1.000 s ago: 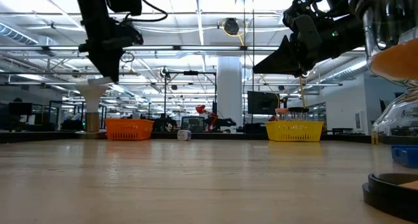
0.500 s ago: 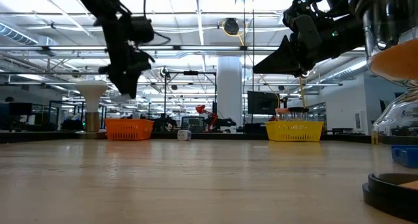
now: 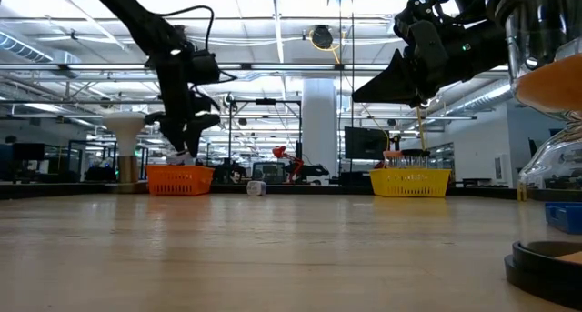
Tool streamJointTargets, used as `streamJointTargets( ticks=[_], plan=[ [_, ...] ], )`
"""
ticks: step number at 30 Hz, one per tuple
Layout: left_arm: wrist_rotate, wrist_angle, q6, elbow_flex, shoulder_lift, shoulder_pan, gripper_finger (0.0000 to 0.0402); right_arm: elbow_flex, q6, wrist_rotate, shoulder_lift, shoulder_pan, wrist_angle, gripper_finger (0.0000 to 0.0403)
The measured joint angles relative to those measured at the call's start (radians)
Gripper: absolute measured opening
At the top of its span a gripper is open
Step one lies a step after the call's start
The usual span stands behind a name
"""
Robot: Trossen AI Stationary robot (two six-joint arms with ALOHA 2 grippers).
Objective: Pick & Place Office items
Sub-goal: Put the white digital clock into the orange bin, then put the orange hourglass into the yellow bin
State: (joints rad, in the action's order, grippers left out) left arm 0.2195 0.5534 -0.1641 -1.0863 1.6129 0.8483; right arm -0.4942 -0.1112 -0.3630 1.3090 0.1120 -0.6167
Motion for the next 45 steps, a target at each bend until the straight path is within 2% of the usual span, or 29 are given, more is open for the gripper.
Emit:
streamJointTargets(
  ticks=[11,19,23,27,32,36,41,43,45],
  plan=[
    [-0.018,-0.036,-0.018,0.0,0.077,0.026,0.0161,0.0,0.0,0.0,0.0,0.0,0.0,0.0004],
    [-0.018,-0.039,-0.02,0.0,0.074,0.014,0.0222,0.0,0.0,0.0,0.0,0.0,0.0,0.0004],
    [-0.019,-0.023,0.012,-0.006,0.062,0.009,0.0236,0.0,0.0,0.0,0.0,0.0,0.0,0.0004],
    [-0.018,0.013,0.041,-0.043,0.014,-0.019,0.0222,0.0,0.0,0.0,0.0,0.0,0.0,0.0004],
    [-0.018,0.012,0.161,-0.037,-0.103,-0.112,0.0173,0.0,0.0,0.0,0.0,0.0,0.0,0.0004],
    [-0.02,-0.168,0.203,0.09,-0.225,-0.221,0.0129,0.0,0.0,0.0,0.0,0.0,0.0,0.0004],
    [-0.137,-0.617,0.232,0.347,-0.364,-0.332,0.009,0.0,0.0,0.0,0.0,0.0,0.0,0.0004],
    [-0.166,-0.793,0.206,0.429,-0.385,-0.36,0.0081,0.0,0.0,0.0,0.0,0.0,0.0,0.0004],
    [-0.167,-0.899,0.173,0.484,-0.389,-0.384,0.0078,0.0,0.0,0.0,0.0,0.0,0.0,0.0004]
  ],
)
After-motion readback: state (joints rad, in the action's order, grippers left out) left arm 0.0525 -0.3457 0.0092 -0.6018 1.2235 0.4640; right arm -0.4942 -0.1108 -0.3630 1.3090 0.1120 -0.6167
